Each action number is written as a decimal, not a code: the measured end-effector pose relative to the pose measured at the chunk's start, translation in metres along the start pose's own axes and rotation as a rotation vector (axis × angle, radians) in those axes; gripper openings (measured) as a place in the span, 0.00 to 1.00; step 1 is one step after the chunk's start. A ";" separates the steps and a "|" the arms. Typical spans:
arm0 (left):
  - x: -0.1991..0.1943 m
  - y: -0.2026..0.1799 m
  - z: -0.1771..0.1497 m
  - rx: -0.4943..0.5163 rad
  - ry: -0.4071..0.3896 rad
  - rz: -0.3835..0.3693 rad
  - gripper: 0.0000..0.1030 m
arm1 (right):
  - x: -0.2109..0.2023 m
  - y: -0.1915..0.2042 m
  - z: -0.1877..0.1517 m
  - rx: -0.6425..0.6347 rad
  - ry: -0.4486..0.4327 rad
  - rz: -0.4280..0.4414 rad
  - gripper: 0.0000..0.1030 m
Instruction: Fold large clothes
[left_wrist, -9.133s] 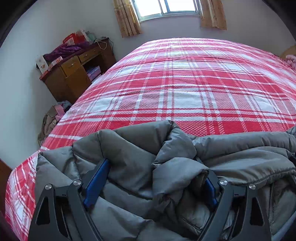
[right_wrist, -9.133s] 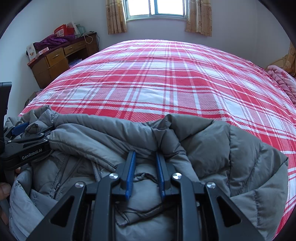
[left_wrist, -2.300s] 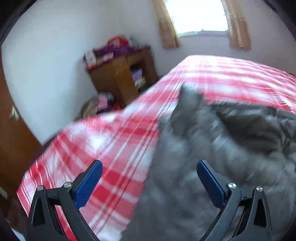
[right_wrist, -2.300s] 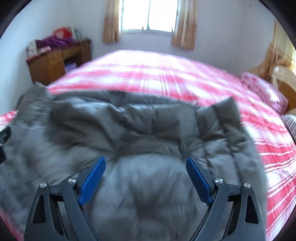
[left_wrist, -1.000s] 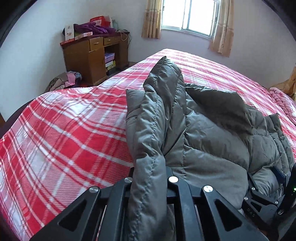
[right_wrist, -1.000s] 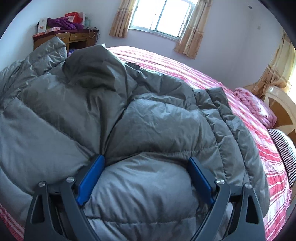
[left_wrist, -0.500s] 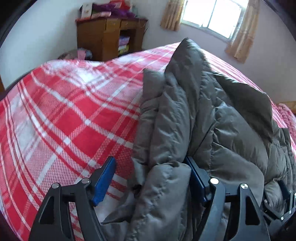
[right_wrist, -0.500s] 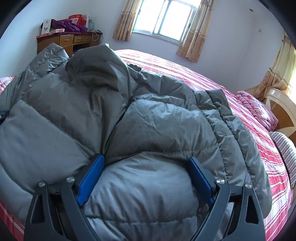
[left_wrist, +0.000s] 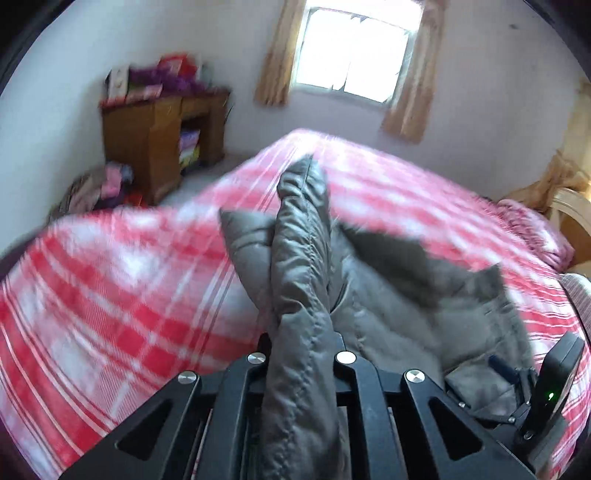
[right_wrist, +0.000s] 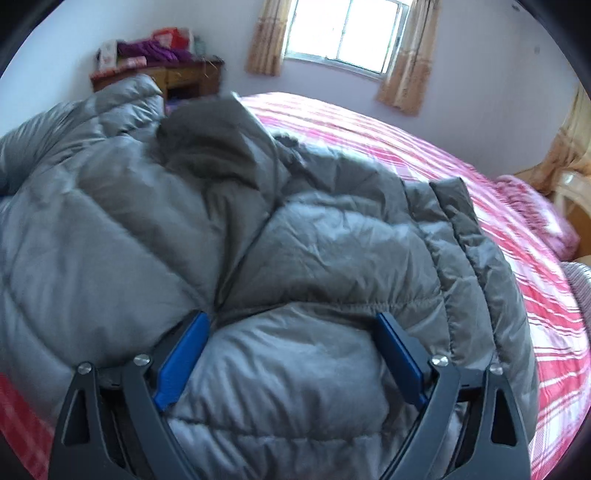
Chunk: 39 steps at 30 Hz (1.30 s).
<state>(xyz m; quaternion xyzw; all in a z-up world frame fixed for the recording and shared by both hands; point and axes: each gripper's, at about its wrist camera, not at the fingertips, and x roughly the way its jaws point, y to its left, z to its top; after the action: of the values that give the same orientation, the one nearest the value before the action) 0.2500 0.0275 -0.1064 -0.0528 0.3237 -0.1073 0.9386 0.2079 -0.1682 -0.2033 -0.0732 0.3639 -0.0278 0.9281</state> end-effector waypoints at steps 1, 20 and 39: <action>-0.006 -0.010 0.007 0.026 -0.018 -0.003 0.07 | -0.007 -0.008 0.002 0.020 -0.017 0.017 0.90; 0.047 -0.343 -0.054 0.734 -0.091 -0.051 0.07 | -0.029 -0.291 -0.103 0.553 -0.025 -0.263 0.93; -0.023 -0.361 -0.082 0.908 -0.369 0.061 0.96 | -0.025 -0.318 -0.128 0.685 -0.019 -0.221 0.94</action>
<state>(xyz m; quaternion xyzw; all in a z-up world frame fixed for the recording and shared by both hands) 0.1215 -0.3199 -0.0958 0.3530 0.0741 -0.1989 0.9112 0.1027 -0.4943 -0.2297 0.2030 0.3148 -0.2478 0.8935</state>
